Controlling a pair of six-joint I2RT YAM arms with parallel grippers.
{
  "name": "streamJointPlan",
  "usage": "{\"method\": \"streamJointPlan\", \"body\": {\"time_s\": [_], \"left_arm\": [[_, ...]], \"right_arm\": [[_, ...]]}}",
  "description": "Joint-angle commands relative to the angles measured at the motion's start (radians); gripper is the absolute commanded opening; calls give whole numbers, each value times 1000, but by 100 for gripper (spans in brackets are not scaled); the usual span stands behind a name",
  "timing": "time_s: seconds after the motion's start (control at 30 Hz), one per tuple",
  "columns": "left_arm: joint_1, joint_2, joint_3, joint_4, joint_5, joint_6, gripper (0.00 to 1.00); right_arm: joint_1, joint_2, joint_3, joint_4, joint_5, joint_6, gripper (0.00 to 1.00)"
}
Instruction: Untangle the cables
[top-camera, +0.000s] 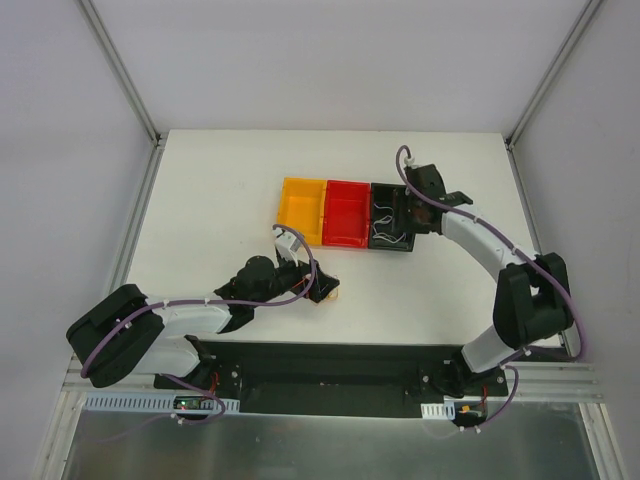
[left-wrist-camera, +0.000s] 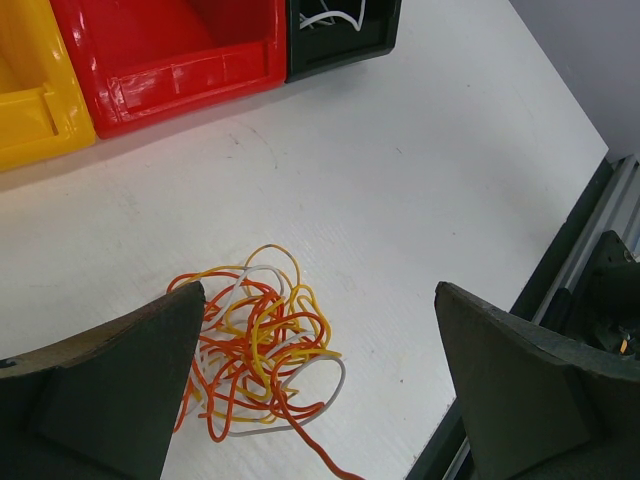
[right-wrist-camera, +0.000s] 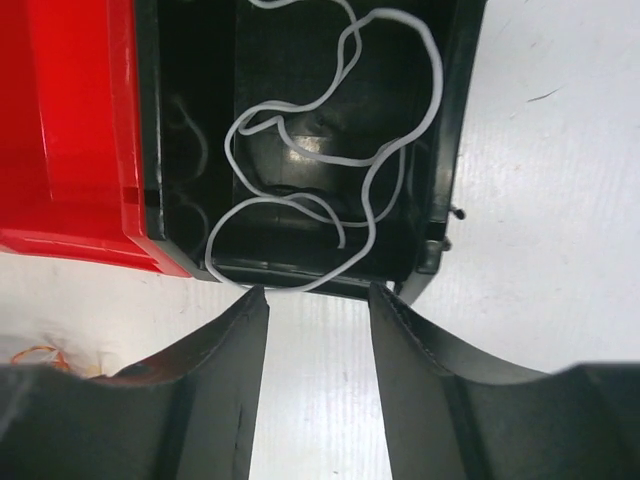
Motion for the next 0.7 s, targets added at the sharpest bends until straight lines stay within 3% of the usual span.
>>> {"method": "streamJointPlan", "body": {"time_s": [0.0,0.2,0.37,0.67], "left_arm": [[0,-19,-10,67,11,10,98],[-2,-18,-10,68,18,10,98],[0,-18,-9,68,15,10,98],[0,-15,-7,68,15,11,98]], "right_arm": [[12,22,-56,69,-62,126,46],[15,50,-99,148,-100,212,47],[20,79,-99,160,-17,207,44],[23,67,-72,149,40,181,18]]}}
